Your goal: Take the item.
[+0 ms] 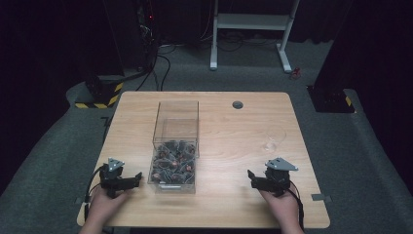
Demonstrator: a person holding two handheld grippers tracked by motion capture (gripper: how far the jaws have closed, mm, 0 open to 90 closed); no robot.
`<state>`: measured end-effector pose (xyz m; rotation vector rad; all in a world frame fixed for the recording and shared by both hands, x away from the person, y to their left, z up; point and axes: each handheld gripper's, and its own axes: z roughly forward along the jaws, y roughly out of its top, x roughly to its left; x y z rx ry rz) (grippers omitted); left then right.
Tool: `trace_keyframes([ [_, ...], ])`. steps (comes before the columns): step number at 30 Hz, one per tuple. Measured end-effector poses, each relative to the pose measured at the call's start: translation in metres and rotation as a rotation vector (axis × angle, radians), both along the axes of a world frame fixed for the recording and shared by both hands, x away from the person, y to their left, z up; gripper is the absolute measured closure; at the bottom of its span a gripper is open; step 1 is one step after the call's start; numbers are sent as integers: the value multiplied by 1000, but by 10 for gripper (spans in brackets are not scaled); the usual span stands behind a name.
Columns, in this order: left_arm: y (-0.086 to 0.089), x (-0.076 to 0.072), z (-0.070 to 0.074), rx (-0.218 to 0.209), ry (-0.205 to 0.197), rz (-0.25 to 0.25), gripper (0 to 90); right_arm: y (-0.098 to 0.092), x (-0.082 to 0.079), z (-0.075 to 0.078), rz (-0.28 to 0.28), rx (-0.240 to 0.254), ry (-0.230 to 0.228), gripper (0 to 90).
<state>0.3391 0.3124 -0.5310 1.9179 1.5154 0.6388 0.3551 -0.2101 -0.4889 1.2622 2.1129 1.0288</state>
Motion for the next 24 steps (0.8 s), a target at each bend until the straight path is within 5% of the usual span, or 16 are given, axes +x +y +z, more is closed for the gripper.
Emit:
trace_keyframes([
  [24, 0, 0, 0, -1, 0, 0, 32, 40, 6, 15, 72, 56, -23, 123],
])
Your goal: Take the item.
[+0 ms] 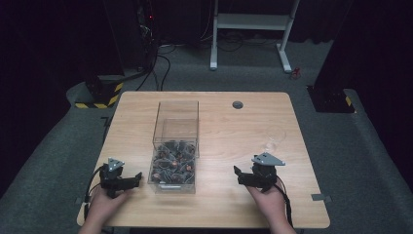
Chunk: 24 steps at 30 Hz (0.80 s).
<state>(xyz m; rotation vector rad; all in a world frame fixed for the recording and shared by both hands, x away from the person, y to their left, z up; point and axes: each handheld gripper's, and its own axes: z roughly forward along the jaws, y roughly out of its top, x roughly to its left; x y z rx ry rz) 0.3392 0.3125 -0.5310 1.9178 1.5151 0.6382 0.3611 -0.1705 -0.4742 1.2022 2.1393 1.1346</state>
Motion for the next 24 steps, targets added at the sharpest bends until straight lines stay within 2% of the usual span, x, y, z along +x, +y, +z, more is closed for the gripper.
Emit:
trace_keyframes([
  [3, 0, 0, 0, 0, 0, 0, 32, 5, 0, 3, 18, 5, 7, 125],
  [14, 0, 0, 0, 0, 0, 0, 32, 19, 1, 17, 52, 12, -21, 126],
  [24, 0, 0, 0, 3, 2, -3, 32, 34, -1, 23, 92, 38, -14, 130],
])
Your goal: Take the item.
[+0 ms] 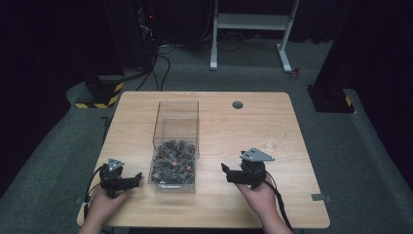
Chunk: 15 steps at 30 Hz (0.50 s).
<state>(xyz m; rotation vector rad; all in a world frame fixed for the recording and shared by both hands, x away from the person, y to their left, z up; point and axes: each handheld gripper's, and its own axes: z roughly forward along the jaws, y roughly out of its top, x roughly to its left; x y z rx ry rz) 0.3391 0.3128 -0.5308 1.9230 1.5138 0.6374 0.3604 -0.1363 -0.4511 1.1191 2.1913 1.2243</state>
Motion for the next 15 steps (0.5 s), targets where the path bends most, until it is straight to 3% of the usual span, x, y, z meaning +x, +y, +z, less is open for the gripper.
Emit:
trace_keyframes([
  [15, 0, 0, 0, 1, 0, 0, 32, 24, -2, 10, 70, 17, 0, 135],
])
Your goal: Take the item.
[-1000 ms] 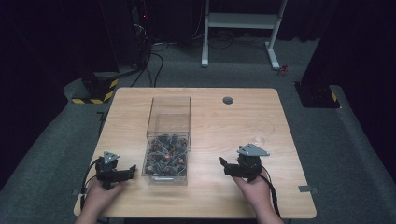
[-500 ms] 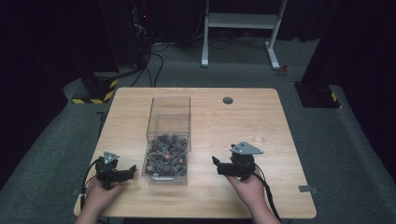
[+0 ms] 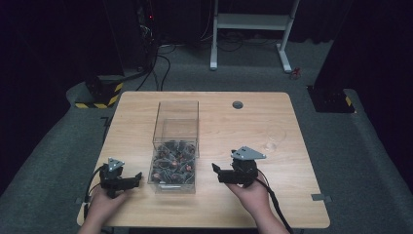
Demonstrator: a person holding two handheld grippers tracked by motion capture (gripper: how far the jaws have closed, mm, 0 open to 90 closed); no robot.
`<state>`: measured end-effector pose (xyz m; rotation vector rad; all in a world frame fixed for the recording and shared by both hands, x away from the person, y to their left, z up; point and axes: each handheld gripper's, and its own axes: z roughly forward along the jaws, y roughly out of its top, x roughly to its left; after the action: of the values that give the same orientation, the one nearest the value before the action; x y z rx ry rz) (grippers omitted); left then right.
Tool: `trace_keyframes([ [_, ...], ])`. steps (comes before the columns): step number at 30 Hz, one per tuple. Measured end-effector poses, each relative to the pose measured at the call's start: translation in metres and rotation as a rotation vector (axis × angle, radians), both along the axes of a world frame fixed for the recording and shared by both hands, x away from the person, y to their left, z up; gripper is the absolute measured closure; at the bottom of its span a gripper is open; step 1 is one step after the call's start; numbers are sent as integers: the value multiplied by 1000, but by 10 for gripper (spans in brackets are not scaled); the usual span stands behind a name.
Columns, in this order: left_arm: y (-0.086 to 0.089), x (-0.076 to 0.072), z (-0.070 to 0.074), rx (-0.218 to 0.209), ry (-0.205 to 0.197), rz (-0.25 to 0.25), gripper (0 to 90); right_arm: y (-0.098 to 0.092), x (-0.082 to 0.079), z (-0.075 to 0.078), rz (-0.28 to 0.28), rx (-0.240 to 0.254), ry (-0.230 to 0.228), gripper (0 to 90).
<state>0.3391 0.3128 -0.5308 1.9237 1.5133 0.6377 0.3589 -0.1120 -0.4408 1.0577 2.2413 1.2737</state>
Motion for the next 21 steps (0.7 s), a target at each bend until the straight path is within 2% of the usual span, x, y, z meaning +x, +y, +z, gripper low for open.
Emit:
trace_keyframes([
  [8, 0, 0, 0, 0, 0, 0, 33, 13, -3, 6, 42, -3, -10, 142],
  [21, 0, 0, 0, 0, 0, 0, 32, 35, -11, 8, 115, 8, 4, 170],
])
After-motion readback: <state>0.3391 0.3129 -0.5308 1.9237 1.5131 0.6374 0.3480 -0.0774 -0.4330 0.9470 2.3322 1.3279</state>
